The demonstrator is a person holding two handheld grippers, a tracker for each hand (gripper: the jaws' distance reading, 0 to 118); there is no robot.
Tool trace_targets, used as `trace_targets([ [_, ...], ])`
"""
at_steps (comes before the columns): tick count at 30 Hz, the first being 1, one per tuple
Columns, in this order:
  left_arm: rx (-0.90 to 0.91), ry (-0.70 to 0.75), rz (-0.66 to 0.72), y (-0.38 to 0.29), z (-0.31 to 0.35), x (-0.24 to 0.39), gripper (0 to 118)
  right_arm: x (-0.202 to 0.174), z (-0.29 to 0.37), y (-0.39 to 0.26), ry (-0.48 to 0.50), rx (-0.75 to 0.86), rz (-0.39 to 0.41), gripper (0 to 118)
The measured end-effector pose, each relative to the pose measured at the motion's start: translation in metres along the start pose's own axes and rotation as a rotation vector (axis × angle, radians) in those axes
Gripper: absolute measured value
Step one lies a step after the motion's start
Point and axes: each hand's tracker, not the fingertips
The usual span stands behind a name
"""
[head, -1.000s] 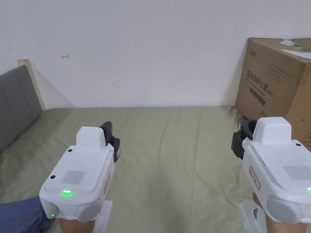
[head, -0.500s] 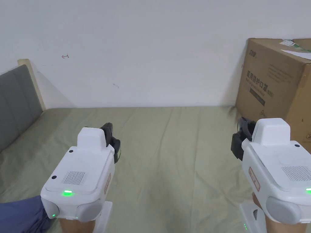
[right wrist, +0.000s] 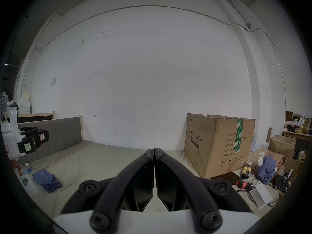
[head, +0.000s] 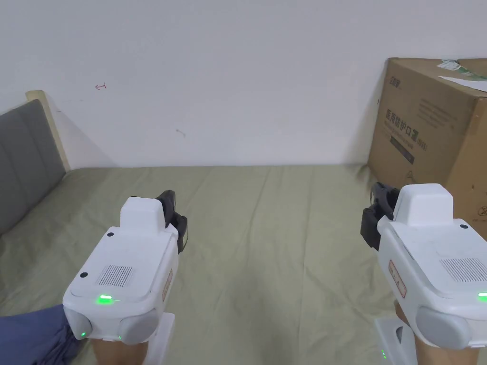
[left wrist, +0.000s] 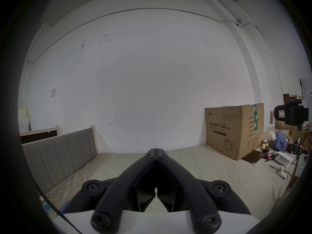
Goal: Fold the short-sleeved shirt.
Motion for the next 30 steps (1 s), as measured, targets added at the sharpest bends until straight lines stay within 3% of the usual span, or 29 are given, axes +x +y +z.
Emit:
trace_targets([
  [30,0.012,0.018,-0.017,-0.0017,0.0007,-0.0029,0,0.0035,-0.0036,-0.0045,0.004,-0.024,0.001,1],
])
